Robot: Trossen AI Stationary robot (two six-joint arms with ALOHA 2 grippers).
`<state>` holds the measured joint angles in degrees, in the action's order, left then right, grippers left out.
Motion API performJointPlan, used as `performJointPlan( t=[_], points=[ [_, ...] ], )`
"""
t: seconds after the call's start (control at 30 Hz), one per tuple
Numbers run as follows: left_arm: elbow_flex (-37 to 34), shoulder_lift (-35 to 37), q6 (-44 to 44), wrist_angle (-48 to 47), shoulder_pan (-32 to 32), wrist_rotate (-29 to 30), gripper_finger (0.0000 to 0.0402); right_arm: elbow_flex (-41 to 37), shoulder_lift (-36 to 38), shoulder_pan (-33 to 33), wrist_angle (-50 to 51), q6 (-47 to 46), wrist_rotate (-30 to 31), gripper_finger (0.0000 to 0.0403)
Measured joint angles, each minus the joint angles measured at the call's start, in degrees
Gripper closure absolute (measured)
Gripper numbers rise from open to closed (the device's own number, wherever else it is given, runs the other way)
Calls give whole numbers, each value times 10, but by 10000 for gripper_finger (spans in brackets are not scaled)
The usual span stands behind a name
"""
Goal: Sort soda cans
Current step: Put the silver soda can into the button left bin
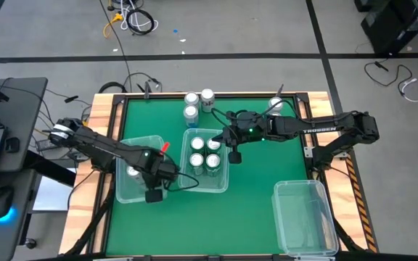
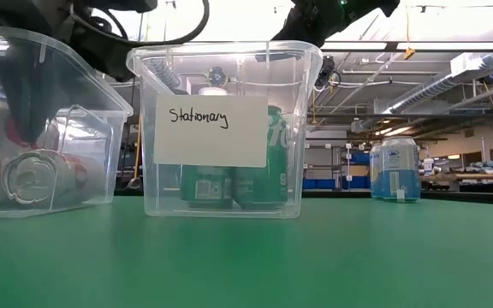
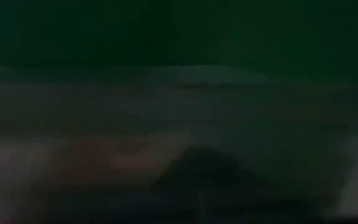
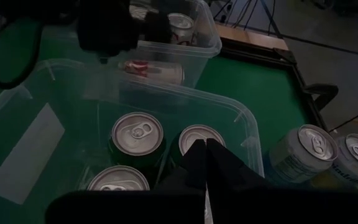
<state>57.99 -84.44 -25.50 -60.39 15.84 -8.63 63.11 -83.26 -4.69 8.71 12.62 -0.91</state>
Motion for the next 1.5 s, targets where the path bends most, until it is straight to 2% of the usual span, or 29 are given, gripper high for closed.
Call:
performJointPlan(
  t=[0.17, 0.5, 0.67, 0.9, 1.1, 1.4, 1.5],
  points=[
    [-36, 3, -6, 35, 0, -12, 401, 0, 0, 0, 0, 0, 0, 403],
    [-43, 3, -19, 31, 2, 42, 401, 0, 0, 0, 0, 0, 0, 403],
    [-42, 3, -15, 29, 2, 46, 401, 0, 0, 0, 0, 0, 0, 403],
    [12, -1, 17, 6, 2, 48, 401, 0, 0, 0, 0, 0, 0, 403],
    [50, 12, 28, -78, -12, 84, 401, 0, 0, 0, 0, 0, 0, 403],
    [37, 47, 58, -67, -57, 68, 401, 0, 0, 0, 0, 0, 0, 403],
    [11, 50, 71, -35, -68, 37, 401, 0, 0, 0, 1, 0, 0, 403]
  ],
)
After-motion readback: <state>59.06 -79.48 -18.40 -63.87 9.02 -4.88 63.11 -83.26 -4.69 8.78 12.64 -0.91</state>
